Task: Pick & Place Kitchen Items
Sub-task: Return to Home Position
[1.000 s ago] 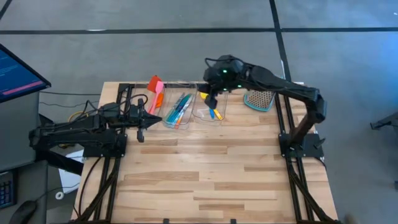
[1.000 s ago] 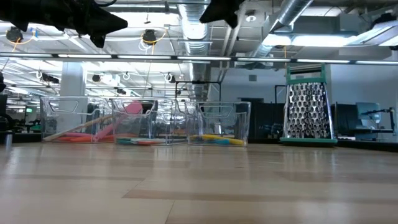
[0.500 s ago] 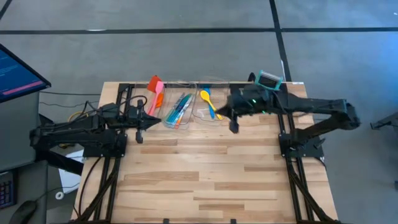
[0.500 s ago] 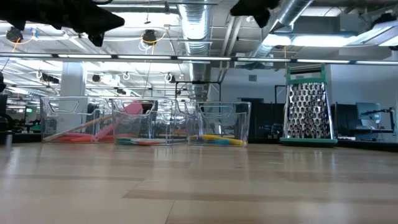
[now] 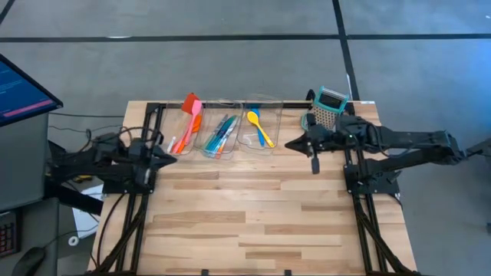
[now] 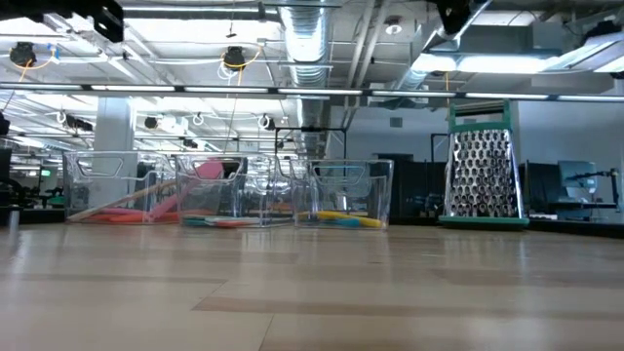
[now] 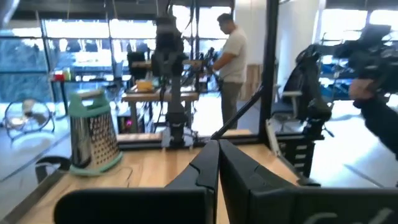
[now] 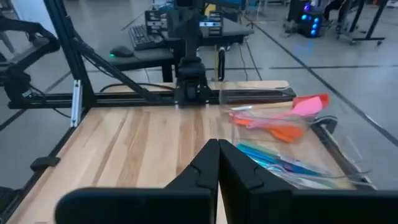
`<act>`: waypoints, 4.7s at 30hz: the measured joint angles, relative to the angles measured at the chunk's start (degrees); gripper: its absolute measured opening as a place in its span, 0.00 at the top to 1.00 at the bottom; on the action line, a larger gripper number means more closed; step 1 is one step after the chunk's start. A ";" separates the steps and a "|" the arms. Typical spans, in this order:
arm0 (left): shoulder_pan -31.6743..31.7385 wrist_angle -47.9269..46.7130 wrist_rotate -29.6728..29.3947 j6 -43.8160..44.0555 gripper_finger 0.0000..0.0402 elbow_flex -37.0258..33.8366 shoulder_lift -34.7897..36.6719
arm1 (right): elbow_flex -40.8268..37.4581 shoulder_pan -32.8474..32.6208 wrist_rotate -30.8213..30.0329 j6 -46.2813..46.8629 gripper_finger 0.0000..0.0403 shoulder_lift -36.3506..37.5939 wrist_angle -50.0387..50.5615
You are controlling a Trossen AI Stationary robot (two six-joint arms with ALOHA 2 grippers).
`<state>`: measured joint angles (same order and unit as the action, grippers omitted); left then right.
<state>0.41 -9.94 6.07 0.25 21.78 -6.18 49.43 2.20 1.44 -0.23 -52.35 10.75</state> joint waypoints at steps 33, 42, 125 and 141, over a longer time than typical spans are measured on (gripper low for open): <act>-0.49 -5.37 -3.50 -4.48 1.00 -4.26 5.45 | -21.80 0.02 -0.01 -1.38 1.00 31.36 -7.42; -0.49 -5.31 -3.48 -4.34 1.00 -4.26 5.45 | -31.43 0.07 -1.91 -1.61 1.00 41.71 -12.93; -0.47 11.39 -3.06 0.05 1.00 -21.31 -5.44 | -49.02 -2.84 4.29 -2.75 1.00 51.18 -12.30; -0.45 11.63 -3.04 0.06 1.00 -21.31 -6.77 | -49.03 -2.84 4.31 -2.75 1.00 51.18 -12.38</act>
<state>-0.03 1.69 3.02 0.31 0.47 -12.95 0.40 -0.64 5.76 -2.98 -1.17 -1.63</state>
